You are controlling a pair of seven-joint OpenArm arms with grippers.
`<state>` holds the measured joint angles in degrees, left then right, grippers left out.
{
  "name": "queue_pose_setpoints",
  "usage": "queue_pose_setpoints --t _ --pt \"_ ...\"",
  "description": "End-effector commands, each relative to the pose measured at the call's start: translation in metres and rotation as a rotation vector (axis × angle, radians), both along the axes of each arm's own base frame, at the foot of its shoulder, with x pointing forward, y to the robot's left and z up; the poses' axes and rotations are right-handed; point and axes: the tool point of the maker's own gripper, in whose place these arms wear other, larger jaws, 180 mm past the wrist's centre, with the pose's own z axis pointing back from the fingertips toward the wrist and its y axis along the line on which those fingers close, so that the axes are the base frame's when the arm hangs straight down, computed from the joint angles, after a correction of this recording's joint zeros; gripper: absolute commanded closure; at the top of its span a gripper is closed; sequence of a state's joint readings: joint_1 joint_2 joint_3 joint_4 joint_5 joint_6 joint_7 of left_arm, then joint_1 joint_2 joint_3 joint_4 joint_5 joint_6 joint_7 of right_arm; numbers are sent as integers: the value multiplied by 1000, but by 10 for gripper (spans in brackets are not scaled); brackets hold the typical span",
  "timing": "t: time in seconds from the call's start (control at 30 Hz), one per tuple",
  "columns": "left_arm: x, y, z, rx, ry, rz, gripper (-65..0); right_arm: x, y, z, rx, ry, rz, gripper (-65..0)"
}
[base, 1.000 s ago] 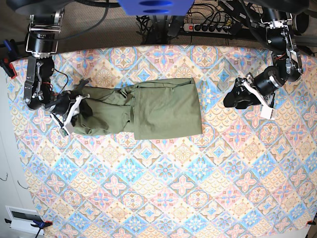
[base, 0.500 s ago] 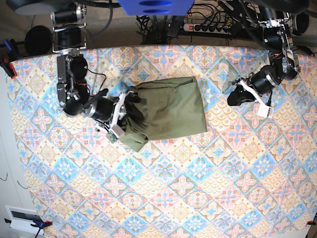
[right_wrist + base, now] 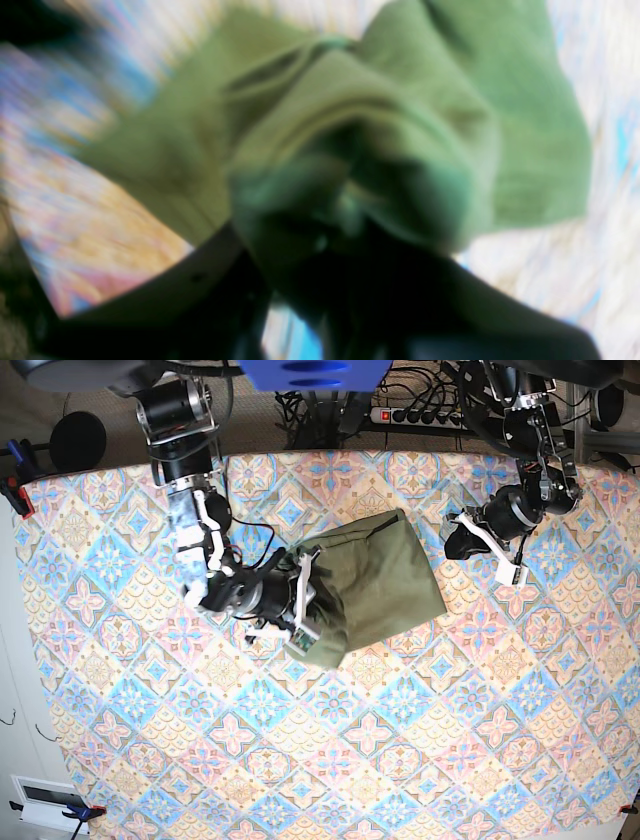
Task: Layout the t-shirt on the table in an organized manner, then fold the t-shirt properly
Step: 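Push the folded bundle with the right gripper onto the stack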
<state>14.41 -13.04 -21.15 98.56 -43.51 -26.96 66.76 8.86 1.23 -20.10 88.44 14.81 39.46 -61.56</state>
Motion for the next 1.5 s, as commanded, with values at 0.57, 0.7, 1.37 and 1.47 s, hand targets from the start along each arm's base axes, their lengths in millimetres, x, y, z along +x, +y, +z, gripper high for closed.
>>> queue_pose_setpoints --t 0.57,0.7,1.37,1.47 --pt "8 2 11 0 -48 -1 0 -29 95 57 146 -274 257 -300" --pt "8 2 12 -2 -49 0 0 -28 104 65 179 -285 255 -299" --pt "7 7 -8 -34 9 25 0 -3 48 87 215 -341 35 -299" --pt "10 5 -3 -40 -8 23 0 -4 45 53 185 -248 26 -299"
